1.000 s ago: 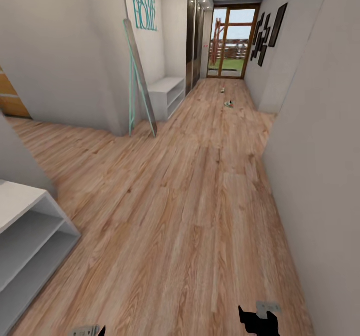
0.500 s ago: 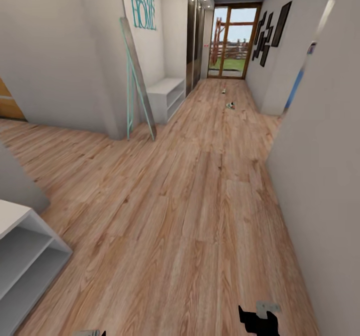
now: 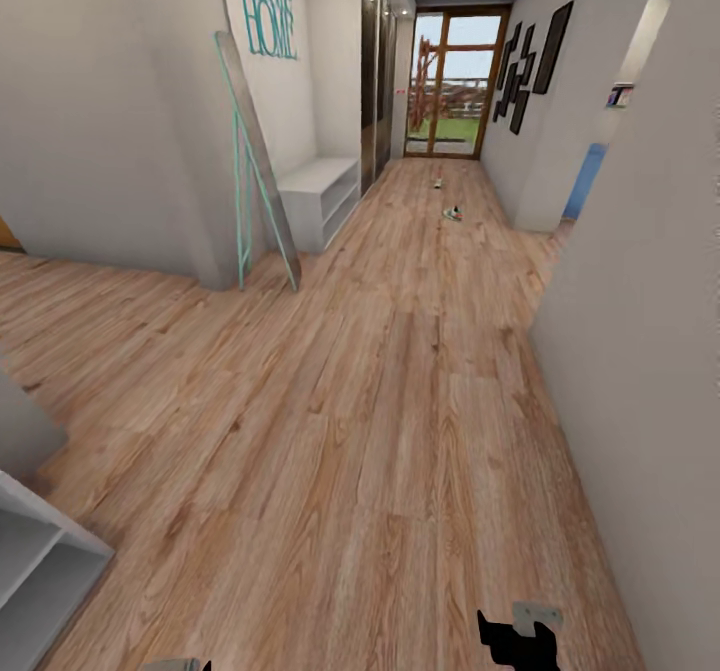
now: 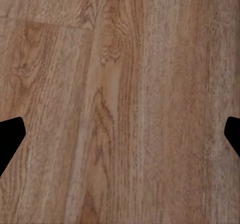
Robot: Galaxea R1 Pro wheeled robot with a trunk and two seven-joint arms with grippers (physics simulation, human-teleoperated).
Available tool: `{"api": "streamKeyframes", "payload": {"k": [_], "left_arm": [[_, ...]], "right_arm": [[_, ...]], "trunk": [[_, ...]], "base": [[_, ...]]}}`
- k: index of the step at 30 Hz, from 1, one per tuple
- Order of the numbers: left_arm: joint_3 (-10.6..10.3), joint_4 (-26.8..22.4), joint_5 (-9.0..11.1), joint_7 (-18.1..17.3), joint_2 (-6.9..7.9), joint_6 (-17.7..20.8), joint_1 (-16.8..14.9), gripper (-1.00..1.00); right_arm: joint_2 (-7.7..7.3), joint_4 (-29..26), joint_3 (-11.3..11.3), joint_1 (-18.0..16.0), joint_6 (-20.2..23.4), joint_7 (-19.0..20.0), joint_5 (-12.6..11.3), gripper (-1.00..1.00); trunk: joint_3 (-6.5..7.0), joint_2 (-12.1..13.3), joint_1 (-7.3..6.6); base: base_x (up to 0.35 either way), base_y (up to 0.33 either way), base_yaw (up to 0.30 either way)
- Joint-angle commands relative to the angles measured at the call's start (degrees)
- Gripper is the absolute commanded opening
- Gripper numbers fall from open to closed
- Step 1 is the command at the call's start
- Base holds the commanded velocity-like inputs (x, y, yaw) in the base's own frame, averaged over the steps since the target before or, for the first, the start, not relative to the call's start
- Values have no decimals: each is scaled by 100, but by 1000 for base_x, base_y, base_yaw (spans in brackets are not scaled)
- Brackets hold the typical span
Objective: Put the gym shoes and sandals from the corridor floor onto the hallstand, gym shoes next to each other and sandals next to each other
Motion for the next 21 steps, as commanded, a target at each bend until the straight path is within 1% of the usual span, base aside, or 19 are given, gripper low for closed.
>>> {"api": "streamKeyframes", "payload": {"k": [1, 15, 18, 21], "left_arm": [[48, 3, -24, -51, -4, -13, -3, 100], [46, 3, -24, -51, -4, -21, -3, 100], [44, 3, -24, -51, -4, -22, -3, 100], [44, 3, -24, -51, -4, -22, -3, 100]], "right_arm": [[1, 7, -11, -6, -21, 8, -24, 100], [14, 14, -3, -7, -22, 8, -22, 100], [18, 15, -2, -5, -23, 8, -18, 100], [22, 15, -2, -6, -22, 8, -16, 100]], "trunk": [[-2, -2, 3], [49, -2, 3], [62, -2, 3], [68, -2, 3]], "base": [[336, 0, -226], [336, 0, -235], [336, 0, -163], [336, 0, -75]]}}
